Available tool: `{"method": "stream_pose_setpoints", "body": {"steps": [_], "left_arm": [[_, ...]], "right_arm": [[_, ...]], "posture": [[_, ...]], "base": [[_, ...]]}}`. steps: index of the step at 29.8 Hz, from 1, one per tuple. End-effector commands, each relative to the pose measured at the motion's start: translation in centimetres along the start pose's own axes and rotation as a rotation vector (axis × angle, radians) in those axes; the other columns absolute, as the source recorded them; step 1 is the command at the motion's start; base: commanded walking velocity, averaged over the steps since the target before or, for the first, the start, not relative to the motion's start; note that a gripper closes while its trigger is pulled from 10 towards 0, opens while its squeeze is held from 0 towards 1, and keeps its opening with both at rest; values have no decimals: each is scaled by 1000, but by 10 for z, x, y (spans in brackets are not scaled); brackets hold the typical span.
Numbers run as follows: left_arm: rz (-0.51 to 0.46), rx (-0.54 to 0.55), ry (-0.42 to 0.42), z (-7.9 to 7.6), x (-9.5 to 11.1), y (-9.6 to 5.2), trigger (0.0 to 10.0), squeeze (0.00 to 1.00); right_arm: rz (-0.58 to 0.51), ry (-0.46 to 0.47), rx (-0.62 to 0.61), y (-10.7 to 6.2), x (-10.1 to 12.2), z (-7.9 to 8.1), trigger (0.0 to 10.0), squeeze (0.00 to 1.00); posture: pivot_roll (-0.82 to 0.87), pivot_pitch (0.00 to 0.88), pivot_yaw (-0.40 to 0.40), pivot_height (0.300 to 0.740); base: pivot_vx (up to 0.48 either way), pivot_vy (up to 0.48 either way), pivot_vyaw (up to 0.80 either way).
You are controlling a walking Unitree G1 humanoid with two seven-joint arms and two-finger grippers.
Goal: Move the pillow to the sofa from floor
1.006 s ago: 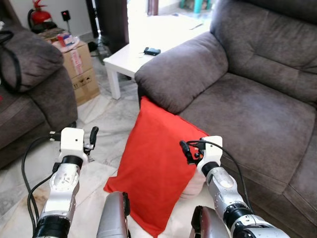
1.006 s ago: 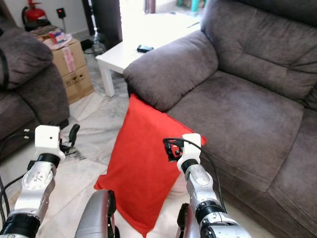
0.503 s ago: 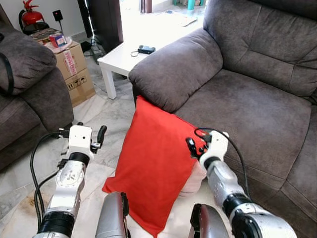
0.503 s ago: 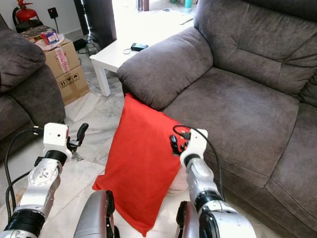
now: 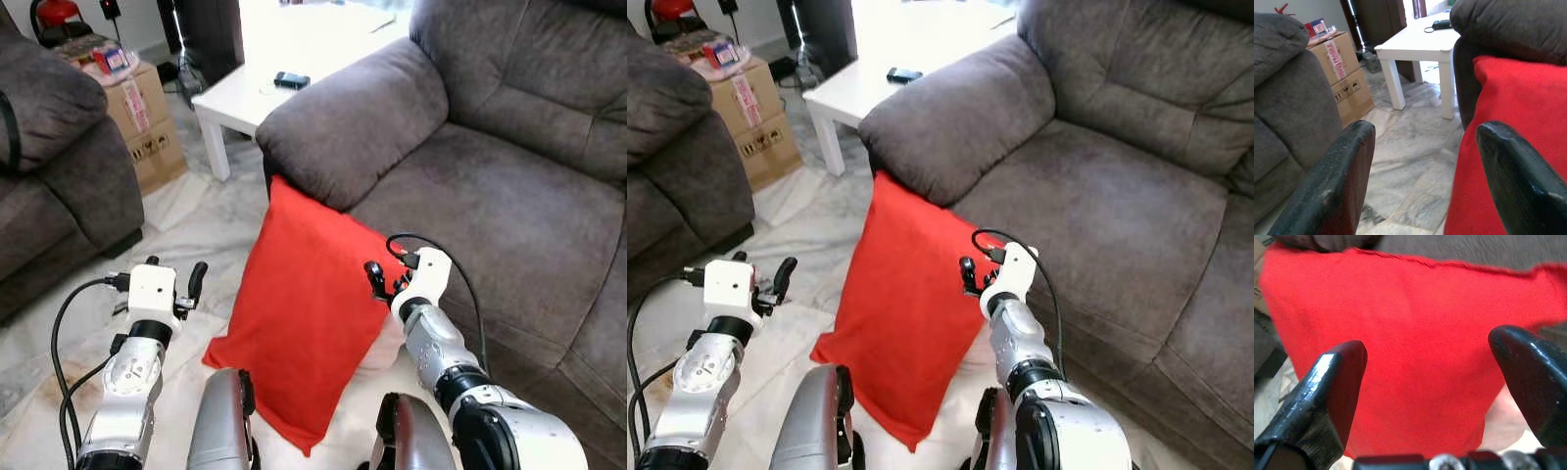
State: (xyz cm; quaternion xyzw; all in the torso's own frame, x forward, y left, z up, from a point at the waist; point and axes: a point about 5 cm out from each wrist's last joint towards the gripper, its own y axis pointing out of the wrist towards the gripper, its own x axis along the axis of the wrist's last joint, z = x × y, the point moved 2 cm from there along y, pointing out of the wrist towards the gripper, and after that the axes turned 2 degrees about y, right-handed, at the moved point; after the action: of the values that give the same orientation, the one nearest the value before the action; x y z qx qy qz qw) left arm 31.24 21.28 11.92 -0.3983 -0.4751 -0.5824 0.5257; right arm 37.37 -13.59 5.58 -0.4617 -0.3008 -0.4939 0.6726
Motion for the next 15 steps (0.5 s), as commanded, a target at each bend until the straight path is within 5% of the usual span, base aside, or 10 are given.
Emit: {"method": "stream_pose_setpoints", "body": {"steps": [1, 6, 15], "left_arm": [[-8, 4, -24, 0, 5, 0, 10000, 0], [-17, 1, -59, -4, 14, -4, 10000, 0], [-6, 42, -98, 2, 21, -11, 10000, 0]], "right_arm": [[4, 37, -15, 2, 3, 1, 10000, 1000], [-1, 138, -14, 5, 7, 11, 10000, 1000], [-15, 201, -97, 5, 12, 6, 10000, 1000]], "posture": [[210, 237, -46, 568], [204, 272, -46, 568], [220, 296, -62, 568]], "base": [[0, 0, 0], [0, 0, 0], [0, 0, 0]]}}
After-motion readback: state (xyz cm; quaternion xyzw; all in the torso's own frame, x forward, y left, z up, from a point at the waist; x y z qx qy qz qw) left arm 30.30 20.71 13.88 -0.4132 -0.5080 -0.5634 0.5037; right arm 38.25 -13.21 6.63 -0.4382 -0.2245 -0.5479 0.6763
